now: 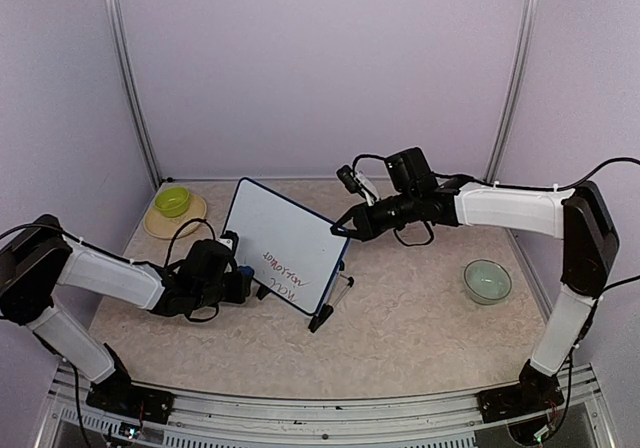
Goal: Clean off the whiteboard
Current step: Erase the center of the whiteboard.
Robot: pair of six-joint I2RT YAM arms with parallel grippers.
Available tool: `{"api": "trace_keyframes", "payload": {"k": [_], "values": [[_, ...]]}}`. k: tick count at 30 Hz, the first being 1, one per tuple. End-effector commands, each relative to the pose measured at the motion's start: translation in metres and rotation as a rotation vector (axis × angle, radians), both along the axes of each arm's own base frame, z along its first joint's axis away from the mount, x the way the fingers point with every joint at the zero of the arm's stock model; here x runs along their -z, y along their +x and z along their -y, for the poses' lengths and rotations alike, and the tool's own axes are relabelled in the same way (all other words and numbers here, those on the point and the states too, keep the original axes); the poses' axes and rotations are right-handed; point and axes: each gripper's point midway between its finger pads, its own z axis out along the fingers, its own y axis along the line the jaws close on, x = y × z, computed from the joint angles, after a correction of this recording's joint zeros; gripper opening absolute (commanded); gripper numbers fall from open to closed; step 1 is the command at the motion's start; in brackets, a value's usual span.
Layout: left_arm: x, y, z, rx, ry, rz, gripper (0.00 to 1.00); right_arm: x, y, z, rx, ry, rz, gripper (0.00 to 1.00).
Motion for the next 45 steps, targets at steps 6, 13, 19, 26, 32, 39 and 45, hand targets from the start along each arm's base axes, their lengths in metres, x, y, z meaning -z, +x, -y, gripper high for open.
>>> {"api": "trace_keyframes", "payload": {"k": [6,13,19,26,32,39,45], "values": [[-0.089,0.053,0.047,0.052,-0.083,0.191,0.11,0.029,-0.014,-0.010,-0.077,-0.077,-0.047,0.00],[-0.058,0.039,0.040,0.051,-0.047,0.133,0.11,0.028,-0.007,-0.017,-0.082,-0.078,-0.043,0.00],[-0.017,0.015,0.013,-0.001,-0.019,0.049,0.11,0.019,0.001,-0.025,-0.093,-0.073,-0.022,0.00],[0.003,0.001,0.007,0.001,-0.020,0.004,0.11,0.014,0.006,-0.030,-0.102,-0.076,-0.015,0.00],[-0.034,0.020,0.017,0.007,-0.031,0.093,0.11,0.016,0.009,-0.032,-0.109,-0.083,-0.023,0.00],[-0.081,0.046,0.038,0.025,-0.091,0.183,0.11,0.014,0.011,-0.036,-0.114,-0.076,-0.025,0.00],[-0.060,0.042,0.041,0.034,-0.074,0.143,0.11,0.018,0.011,-0.037,-0.116,-0.079,-0.030,0.00]]}}
